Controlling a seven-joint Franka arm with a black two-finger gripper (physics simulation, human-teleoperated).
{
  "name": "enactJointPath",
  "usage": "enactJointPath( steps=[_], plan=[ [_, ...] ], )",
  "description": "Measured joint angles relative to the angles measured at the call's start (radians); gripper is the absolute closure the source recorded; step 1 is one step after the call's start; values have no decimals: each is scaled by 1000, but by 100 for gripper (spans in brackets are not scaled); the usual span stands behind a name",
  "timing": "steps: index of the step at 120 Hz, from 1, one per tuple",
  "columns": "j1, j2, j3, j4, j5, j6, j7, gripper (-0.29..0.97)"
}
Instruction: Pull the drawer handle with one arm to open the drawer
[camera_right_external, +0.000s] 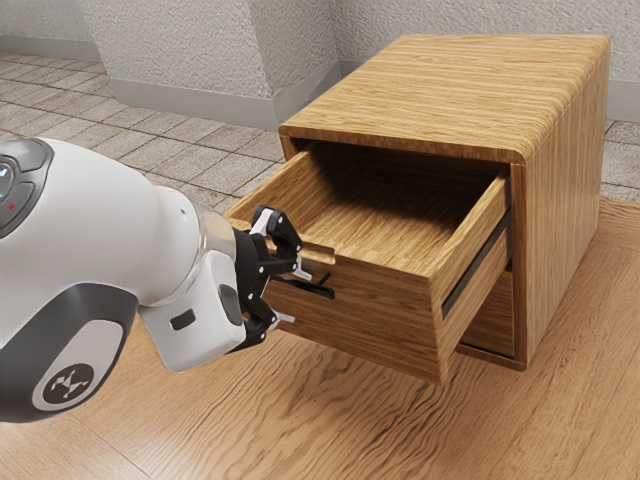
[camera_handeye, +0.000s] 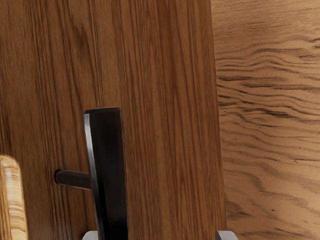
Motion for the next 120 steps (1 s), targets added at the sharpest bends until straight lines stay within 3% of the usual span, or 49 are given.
enactJointPath(
  steps=[104, 120],
  plan=[
    [0, -58, -2, 3, -1, -46, 0, 45],
    [4, -126, -55, 11, -6, -59, -1, 45]
  ],
)
